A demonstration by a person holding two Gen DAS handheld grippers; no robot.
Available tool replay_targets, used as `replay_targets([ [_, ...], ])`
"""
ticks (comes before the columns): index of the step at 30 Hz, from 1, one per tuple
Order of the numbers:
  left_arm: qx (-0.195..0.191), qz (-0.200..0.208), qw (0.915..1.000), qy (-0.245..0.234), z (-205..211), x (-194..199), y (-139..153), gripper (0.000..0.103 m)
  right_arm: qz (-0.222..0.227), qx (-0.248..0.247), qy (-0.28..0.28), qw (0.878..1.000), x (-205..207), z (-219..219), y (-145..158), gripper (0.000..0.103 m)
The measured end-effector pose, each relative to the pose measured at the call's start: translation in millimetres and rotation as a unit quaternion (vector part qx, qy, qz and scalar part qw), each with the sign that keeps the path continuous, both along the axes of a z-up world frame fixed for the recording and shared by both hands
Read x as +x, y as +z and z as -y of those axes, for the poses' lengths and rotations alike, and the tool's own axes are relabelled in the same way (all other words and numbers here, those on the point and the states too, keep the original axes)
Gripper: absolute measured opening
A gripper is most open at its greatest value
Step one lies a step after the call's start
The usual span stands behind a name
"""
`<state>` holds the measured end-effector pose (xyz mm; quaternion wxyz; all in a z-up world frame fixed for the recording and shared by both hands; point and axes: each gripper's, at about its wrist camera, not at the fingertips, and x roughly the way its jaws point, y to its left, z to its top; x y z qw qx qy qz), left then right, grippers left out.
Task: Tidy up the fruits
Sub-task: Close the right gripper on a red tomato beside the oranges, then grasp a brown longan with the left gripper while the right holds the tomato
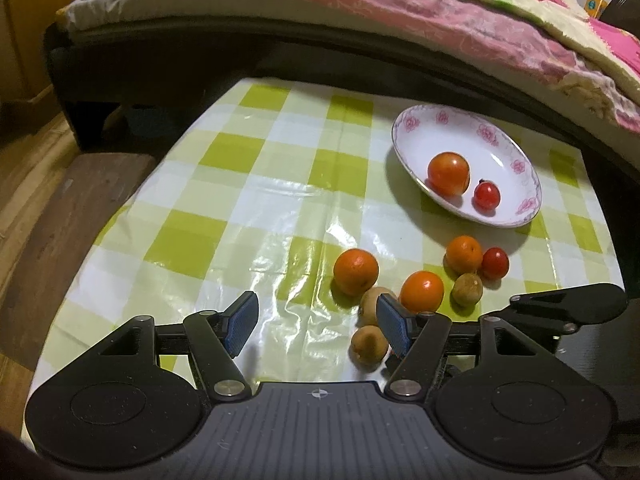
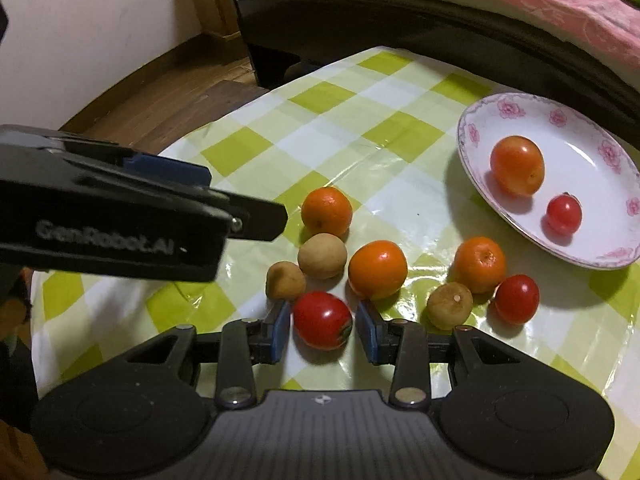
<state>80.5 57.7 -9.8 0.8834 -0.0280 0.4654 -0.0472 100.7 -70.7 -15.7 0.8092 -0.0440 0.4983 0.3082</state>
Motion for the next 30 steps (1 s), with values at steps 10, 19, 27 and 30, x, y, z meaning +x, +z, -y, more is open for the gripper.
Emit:
replay_targets([
  [10, 0.026, -0.021, 0.9987, -0.038, 21, -1, -20, 0.064, -0.013, -0.027, -0.034, 0.999, -12, 27, 4, 0.035],
  [19, 0.041, -0.027, 0.9967, -0.064, 38, -3, -32, 0.045, -0.016, -0.041, -0.058, 0.997, -22, 49, 9, 0.035],
  [27, 0.044, -0.017, 0.9961, -0.074, 44, -4, -33, 0.038, -0.006, -0.051, -0.06, 0.997, -19, 52, 5, 0.035],
  [30, 0.046, -0.017, 0.9955, -0.081, 47, -5, -34, 0.038, -0.007, -0.05, -0.06, 0.997, -18, 52, 4, 0.035],
])
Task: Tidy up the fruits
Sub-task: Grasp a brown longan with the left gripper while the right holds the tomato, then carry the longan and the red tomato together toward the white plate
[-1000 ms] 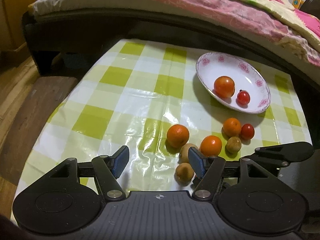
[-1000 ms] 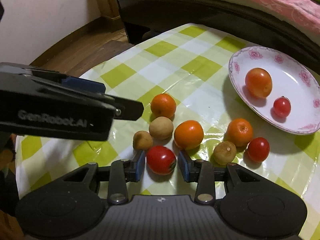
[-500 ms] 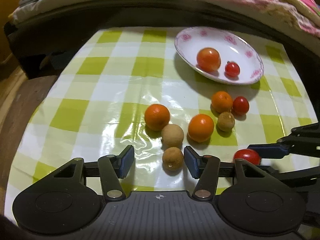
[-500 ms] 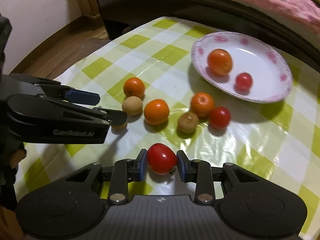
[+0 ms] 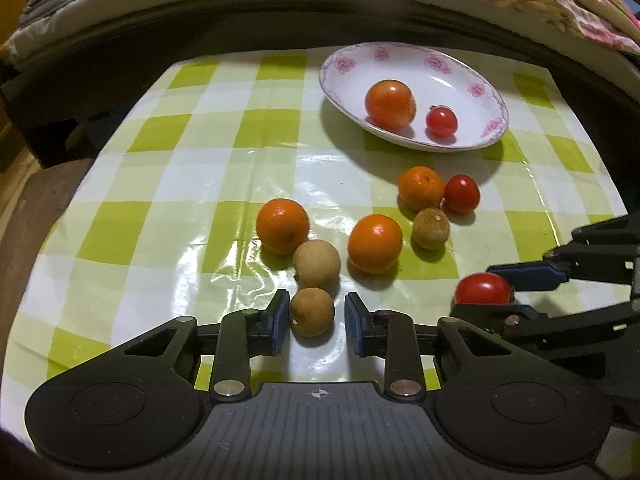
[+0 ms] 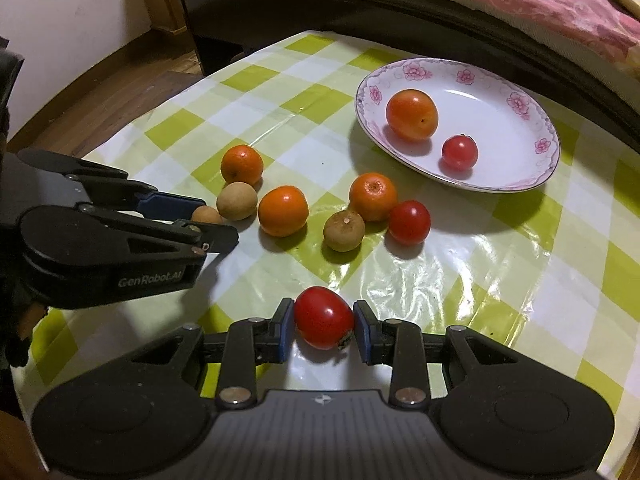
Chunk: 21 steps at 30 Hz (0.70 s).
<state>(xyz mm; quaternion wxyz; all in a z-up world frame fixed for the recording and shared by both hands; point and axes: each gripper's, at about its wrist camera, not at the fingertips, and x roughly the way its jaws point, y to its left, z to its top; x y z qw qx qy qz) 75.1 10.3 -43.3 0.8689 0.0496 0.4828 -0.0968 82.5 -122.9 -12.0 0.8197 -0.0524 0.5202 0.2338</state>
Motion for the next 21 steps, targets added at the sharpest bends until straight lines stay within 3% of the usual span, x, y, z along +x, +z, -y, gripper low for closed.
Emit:
replay_targets([
  [10, 0.007, 0.004, 0.9999, -0.01, 4.2, -5.4, -1.6, 0.04, 0.005, -0.001, 0.004, 1.0, -0.1, -0.3, -0.6, 0.035],
  [17, 0.002, 0.004, 0.9999, -0.016, 6.8, -4.0, -2.6, 0.051, 0.01, -0.007, 0.01, 1.0, -0.3, -2.5, -1.1, 0.035],
  [21, 0.0, 0.004, 0.9999, -0.014, 6.1, -3.7, -3.0, 0.052, 0.011, -0.007, 0.014, 1.0, 0.4, -2.0, -1.6, 0.036],
])
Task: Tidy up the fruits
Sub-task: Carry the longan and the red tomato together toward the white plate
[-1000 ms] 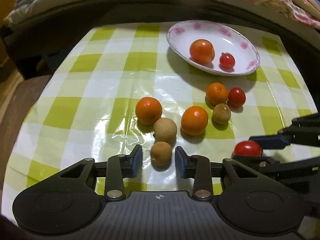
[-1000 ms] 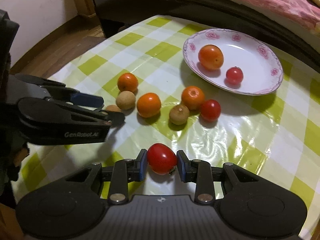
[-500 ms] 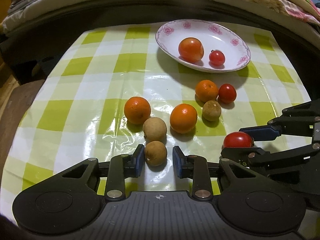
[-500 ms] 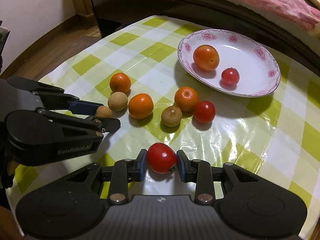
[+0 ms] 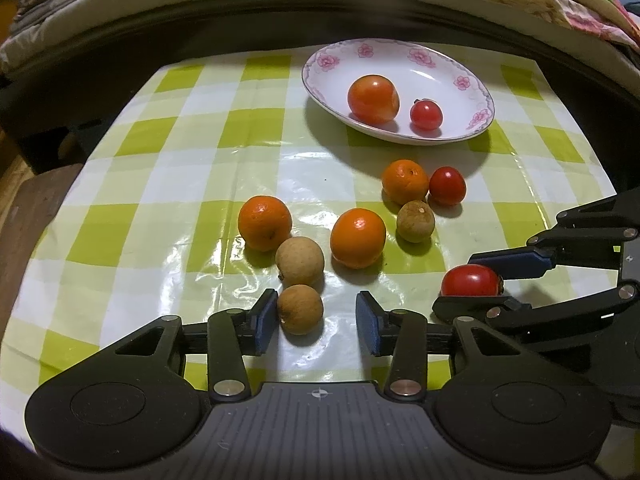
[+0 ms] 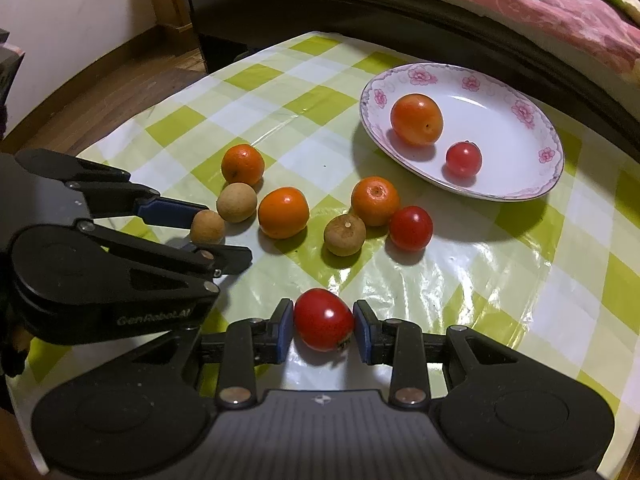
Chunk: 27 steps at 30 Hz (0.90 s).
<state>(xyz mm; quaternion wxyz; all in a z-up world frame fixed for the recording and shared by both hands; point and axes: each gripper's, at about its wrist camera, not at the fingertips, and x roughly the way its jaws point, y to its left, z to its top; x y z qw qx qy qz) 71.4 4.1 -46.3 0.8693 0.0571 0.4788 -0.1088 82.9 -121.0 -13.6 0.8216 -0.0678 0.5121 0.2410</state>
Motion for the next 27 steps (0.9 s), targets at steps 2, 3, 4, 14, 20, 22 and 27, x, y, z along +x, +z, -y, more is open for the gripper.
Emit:
replay_targets([
  [2, 0.001, 0.0, 1.0, 0.002, 1, -1, 0, 0.05, 0.0, 0.0, 0.001, 1.0, 0, 0, 0, 0.036],
  [3, 0.002, 0.001, 1.0, 0.003, 1, -1, 0, 0.049, 0.0, -0.001, 0.001, 1.0, 0, 0, 0, 0.036],
  [4, 0.002, 0.0, 1.0, 0.003, 2, -1, 1, 0.045, 0.0, -0.003, 0.001, 1.0, 0, 0, 0, 0.036],
  [14, -0.002, -0.012, 0.9999, 0.009, 4, -8, 4, 0.031, -0.004, -0.016, -0.01, 1.0, -3, 4, 4, 0.035],
  [20, -0.005, -0.013, 0.9999, 0.009, 3, -10, 4, 0.031, 0.003, -0.017, -0.021, 1.0, -9, 8, 10, 0.035],
  [22, -0.005, -0.011, 0.9999, 0.009, 4, -9, 5, 0.031, 0.004, -0.017, -0.027, 0.999, -11, 10, 12, 0.034],
  [27, -0.005, -0.005, 1.0, 0.002, 11, -11, 9, 0.031, 0.009, -0.015, -0.043, 0.999, -16, 14, 19, 0.034],
])
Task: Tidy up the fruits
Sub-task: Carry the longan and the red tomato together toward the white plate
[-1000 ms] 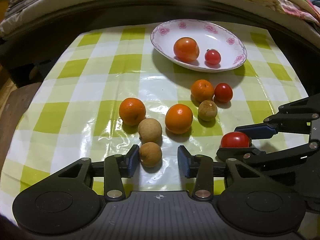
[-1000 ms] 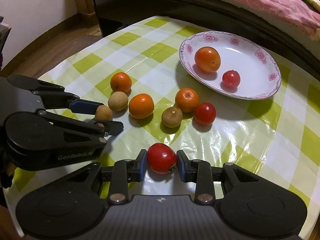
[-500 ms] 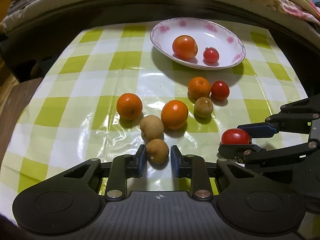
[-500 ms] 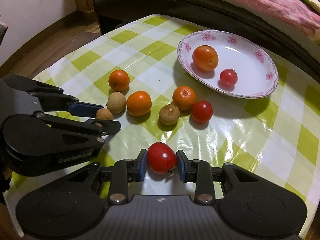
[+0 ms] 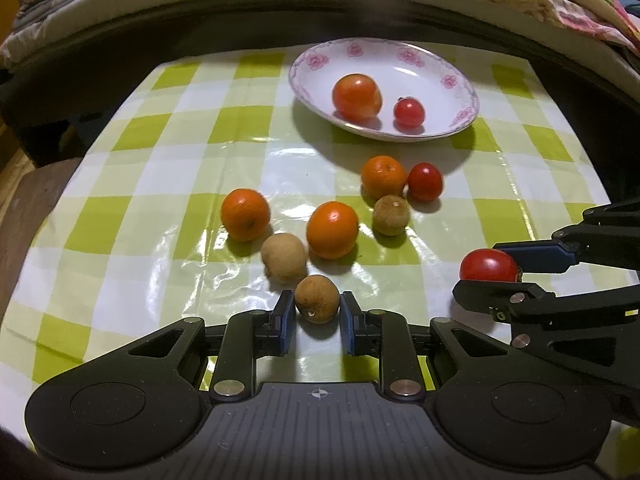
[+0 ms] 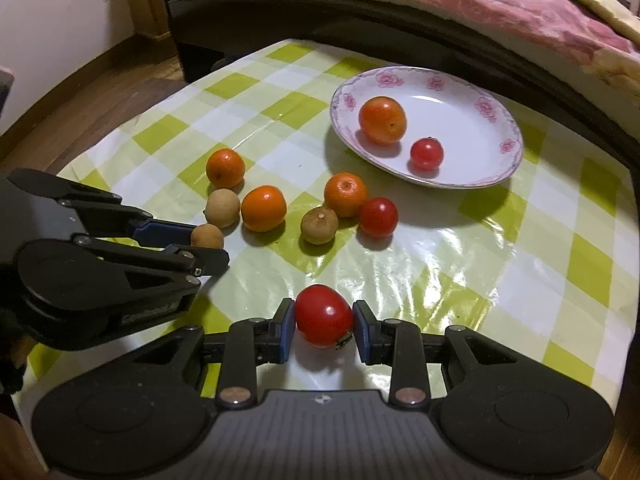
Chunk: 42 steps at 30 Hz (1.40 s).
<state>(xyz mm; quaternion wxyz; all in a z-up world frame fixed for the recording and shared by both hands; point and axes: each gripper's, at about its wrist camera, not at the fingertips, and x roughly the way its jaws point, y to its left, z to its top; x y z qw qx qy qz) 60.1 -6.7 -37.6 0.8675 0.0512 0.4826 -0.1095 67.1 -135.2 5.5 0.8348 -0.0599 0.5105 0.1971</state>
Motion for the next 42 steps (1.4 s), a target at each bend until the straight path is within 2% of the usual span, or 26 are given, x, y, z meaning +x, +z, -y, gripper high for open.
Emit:
replay_targets([
  [10, -0.006, 0.018, 0.9998, -0.01, 12, 1, 15, 0.031, 0.009, -0.001, -0.026, 1.0, -2, 9, 10, 0.034],
  [21, -0.009, 0.025, 0.9996, -0.013, 18, 9, 20, 0.031, 0.016, 0.005, -0.035, 0.999, 11, 11, 13, 0.035],
  [42, -0.003, 0.049, 0.9985, -0.022, 34, 47, 34, 0.029, 0.028, 0.012, -0.072, 0.997, 41, 28, 18, 0.035],
])
